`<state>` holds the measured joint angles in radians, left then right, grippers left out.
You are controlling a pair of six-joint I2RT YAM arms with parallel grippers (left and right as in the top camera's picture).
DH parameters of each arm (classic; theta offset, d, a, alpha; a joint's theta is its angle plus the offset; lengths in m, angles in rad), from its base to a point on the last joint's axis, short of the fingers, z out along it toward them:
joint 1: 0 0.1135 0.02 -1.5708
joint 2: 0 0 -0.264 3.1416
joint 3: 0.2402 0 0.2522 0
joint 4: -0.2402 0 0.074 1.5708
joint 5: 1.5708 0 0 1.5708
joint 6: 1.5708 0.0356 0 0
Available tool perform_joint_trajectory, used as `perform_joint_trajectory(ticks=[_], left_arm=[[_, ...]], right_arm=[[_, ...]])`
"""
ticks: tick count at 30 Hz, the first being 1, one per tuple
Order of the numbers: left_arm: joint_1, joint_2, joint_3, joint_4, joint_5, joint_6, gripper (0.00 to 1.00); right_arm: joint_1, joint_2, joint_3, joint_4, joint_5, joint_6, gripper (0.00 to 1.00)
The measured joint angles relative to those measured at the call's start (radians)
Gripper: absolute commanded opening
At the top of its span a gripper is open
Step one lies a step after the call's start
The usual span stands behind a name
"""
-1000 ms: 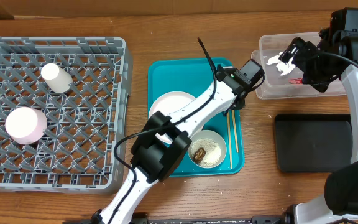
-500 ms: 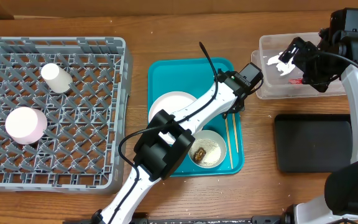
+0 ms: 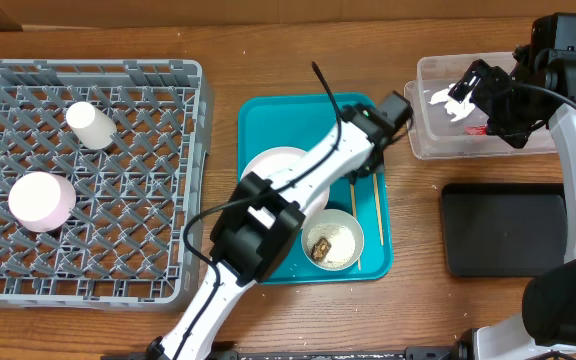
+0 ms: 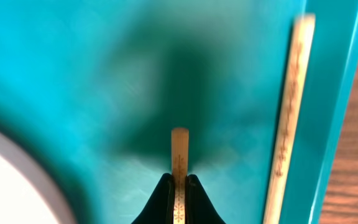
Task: Sort waste into correct bins and load items into the dishwasher
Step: 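Carry the chopstick to the rack and drop it in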
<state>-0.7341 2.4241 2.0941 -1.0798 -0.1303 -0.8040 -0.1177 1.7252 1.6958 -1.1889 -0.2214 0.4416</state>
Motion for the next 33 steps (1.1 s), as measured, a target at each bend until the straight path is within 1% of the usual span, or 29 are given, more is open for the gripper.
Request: perform_joint_trajectory(ticks=[5,8,13,17,21,23,26,29,33], left_arm=[[0.069,-0.035,0.121,-0.066,0.027,0.018,0.04],[0.123,-0.103,0.205,-0.066,0.116,0.055,0.04],[0.212,-0.215,0.257,-0.078,0.275,0.086,0.04],[0.308,-0.293,0.263,-0.150,0.327,0.163,0.04],[0.452,-0.350,0.264,-0.272,0.304,0.297,0.04],[0.536,-0.369,0.264,-0.333,0.266,0.356,0.08],[0.677,-0.389,0.264,-0.407,0.185,0.430,0.08],[0.800,-0.393,0.264,-0.428,0.132,0.504,0.04],[0.900,-0.393,0.261,-0.414,0.124,0.621,0.04]], right_arm=[[0.000,0.000,0.000,0.000,0.000,0.000,1.00],[0.000,0.000,0.000,0.000,0.000,0.000,1.00],[0.000,0.000,0.000,0.000,0.000,0.000,1.00],[0.000,0.000,0.000,0.000,0.000,0.000,1.00],[0.000,0.000,0.000,0.001,0.000,0.000,1.00],[0.000,0.000,0.000,0.000,-0.001,0.000,1.00],[0.000,0.000,0.000,0.000,0.000,0.000,1.00],[0.000,0.000,0.000,0.000,0.000,0.000,1.00],[0.000,0.000,0.000,0.000,0.000,0.000,1.00]])
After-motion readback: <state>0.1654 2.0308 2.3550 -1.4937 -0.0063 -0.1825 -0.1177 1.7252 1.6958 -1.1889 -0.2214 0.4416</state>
